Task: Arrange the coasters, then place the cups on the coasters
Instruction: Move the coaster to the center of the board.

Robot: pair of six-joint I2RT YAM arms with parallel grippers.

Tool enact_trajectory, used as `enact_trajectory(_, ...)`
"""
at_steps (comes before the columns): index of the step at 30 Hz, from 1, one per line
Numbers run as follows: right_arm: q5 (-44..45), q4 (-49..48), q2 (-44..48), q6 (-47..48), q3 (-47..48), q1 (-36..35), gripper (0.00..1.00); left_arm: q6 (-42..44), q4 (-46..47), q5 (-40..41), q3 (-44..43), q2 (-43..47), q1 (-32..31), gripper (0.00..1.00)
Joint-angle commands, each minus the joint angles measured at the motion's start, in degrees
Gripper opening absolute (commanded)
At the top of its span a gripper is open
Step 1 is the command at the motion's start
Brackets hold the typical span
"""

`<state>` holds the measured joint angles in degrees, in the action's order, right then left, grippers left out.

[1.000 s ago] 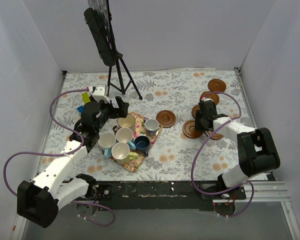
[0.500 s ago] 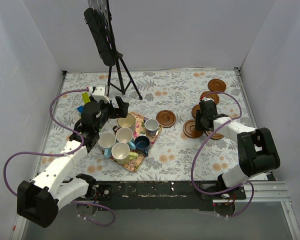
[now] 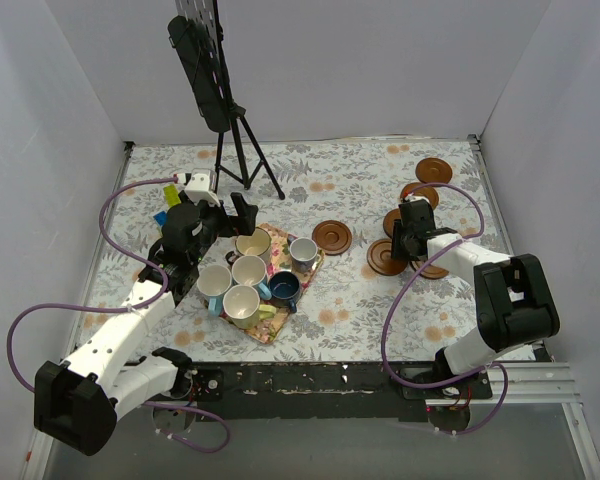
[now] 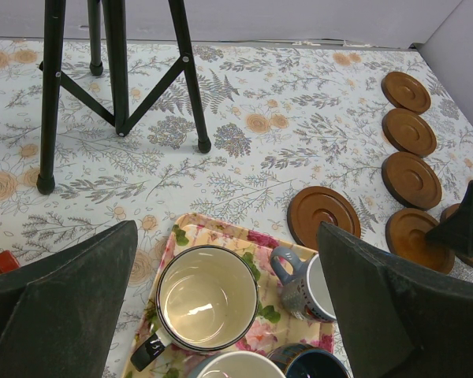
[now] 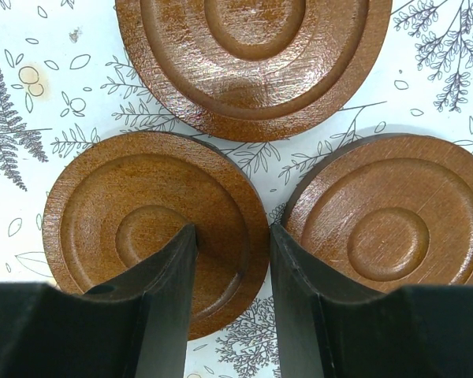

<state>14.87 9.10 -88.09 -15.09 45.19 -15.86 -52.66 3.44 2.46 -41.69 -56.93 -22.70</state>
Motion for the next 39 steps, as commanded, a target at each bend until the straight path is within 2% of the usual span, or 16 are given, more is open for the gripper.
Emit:
enact_trajectory(1, 2.5, -0.8, -0.8, -0.3, 1.0, 0.5, 0.45, 0.6, 0.3, 0.2, 0.0, 0.9, -0.2, 0.98)
enact_trajectory(7, 1.7, -1.0, 0.6, 0.0, 1.1, 0.5, 0.48, 0.6, 0.3, 0.4, 0.0, 0.9, -0.2, 0.98)
enact_trajectory(11, 1.0, -0.5, 2.1, 0.0, 1.8, 0.5, 0.58, 0.6, 0.3, 0.3, 0.1, 0.9, -0.2, 0.98)
enact_trajectory(23, -2.0, 2.7, 11.0, 1.5, 5.1, 0.9, 0.65, 0.6, 0.3, 0.4, 0.1, 1.0, -0.2, 0.98)
enact_trajectory(26, -3.4, 5.2, 11.6, 1.6, 6.2, 3.8, 0.66, 0.6, 0.3, 0.4, 0.0, 1.2, -0.2, 0.98)
enact_trajectory(32, -8.4, 4.2, 13.0, 3.8, 1.8, 13.6, 0.66, 0.5, 0.3, 0.6, 0.0, 1.3, -0.2, 0.98)
enact_trajectory(39, -11.8, 1.5, 10.6, 6.0, -1.4, 15.0, 0.65, 0.5, 0.4, 0.1, -0.1, 1.3, -0.2, 0.98)
